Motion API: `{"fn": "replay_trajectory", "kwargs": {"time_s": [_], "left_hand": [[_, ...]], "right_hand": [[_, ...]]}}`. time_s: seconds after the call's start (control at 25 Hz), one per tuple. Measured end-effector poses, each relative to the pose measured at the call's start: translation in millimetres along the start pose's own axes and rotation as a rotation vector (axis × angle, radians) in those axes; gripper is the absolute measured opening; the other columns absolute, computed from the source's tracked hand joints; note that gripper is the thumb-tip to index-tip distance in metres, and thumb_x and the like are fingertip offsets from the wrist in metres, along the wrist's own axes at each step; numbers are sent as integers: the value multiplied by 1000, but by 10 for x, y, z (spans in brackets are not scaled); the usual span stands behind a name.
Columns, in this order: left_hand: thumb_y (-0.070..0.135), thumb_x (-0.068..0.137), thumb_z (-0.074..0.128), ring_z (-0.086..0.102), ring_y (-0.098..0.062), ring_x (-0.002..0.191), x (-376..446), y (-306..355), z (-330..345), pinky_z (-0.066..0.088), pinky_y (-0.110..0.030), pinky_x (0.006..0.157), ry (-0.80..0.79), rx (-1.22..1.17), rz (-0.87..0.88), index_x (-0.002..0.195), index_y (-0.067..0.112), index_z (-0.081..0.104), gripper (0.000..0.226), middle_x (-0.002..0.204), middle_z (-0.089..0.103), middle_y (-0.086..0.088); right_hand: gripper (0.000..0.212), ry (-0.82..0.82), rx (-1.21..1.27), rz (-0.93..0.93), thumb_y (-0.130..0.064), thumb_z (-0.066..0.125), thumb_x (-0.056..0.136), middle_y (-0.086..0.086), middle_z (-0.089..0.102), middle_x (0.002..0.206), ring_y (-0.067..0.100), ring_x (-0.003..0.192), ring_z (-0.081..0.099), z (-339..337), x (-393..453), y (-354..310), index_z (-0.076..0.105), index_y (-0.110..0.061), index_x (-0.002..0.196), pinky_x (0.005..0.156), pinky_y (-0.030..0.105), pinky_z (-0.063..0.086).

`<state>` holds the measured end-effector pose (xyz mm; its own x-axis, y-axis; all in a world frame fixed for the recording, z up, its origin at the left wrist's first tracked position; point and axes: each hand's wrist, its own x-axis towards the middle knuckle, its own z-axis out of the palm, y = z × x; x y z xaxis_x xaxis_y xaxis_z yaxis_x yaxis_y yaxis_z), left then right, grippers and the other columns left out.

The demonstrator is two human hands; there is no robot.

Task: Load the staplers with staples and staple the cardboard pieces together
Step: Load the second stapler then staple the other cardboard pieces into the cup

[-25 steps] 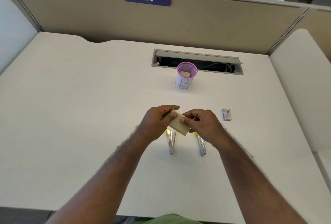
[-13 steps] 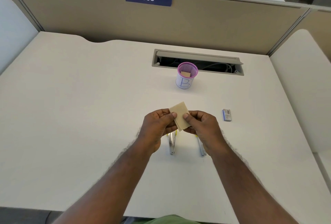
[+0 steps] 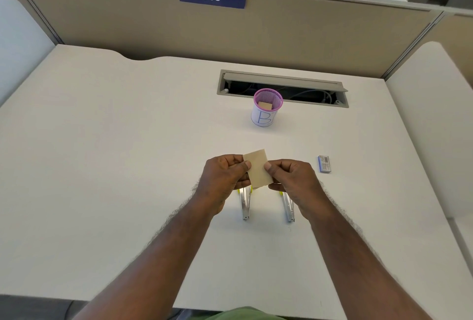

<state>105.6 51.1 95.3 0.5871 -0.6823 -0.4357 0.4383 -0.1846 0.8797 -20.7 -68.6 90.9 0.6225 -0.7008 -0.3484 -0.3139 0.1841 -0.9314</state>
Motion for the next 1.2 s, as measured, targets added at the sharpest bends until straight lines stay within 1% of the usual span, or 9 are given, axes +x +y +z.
{"fn": "replay_trajectory", "kwargs": {"time_s": [0.24,0.44,0.64,0.72,0.8,0.88,0.96,1.12,1.2], "left_hand": [[4,91,64,74,-31,88,2,7,-9,61,-38,79,-27,21,2,96,2,71,9,96,75,-19],[5,91,64,74,-31,90,19,29,-33,61,-37,79,-36,16,-16,101,-1,69,13,97,75,-20],[3,90,63,74,-32,89,31,28,-57,61,-31,72,-61,29,-30,99,2,69,11,97,74,-19],[9,89,65,74,-33,89,50,50,-74,61,-34,73,-95,65,-47,102,6,69,14,97,74,-18],[22,87,72,75,-29,86,75,77,-83,62,-36,74,-143,120,-46,103,12,71,19,96,75,-14],[28,86,74,75,-24,83,91,84,-82,62,-38,74,-171,182,-21,99,11,74,21,92,76,-11],[28,88,72,74,-22,82,108,78,-79,62,-37,74,-178,222,0,96,9,75,21,90,76,-10],[20,91,67,72,-17,75,91,62,-53,60,-29,66,-177,195,31,91,3,73,19,84,73,-10],[16,92,66,71,-18,73,89,52,-45,61,-31,67,-148,189,54,89,0,73,17,82,72,-11]], "right_hand": [[11,36,6,-39,-15,71,88,-5,76,72,7,67,72,29,-3,29,74,-20,80,58,20,56],[8,27,21,-34,-15,73,87,-3,77,75,10,69,73,23,17,21,75,-19,80,59,21,57],[10,-6,-10,-38,-17,73,86,-1,77,77,11,71,73,-4,13,13,75,-18,77,61,22,57],[12,-45,-58,-54,-18,74,86,0,77,77,11,71,72,-14,7,1,76,-19,74,60,21,56],[13,-82,-116,-67,-19,74,86,0,77,76,11,70,71,-16,-3,-12,76,-20,74,60,21,55],[11,-94,-158,-82,-20,74,85,0,76,74,11,69,70,-14,-8,-17,76,-20,74,60,21,55],[11,-88,-186,-97,-20,75,84,-2,76,73,9,66,69,-14,-4,-23,76,-21,73,59,21,54],[14,-79,-251,-115,-17,76,83,-7,75,69,5,60,66,3,0,-16,75,-25,72,55,18,52],[16,-69,-266,-120,-16,77,83,-8,74,67,3,57,65,24,1,-16,74,-26,70,54,18,52]]}}
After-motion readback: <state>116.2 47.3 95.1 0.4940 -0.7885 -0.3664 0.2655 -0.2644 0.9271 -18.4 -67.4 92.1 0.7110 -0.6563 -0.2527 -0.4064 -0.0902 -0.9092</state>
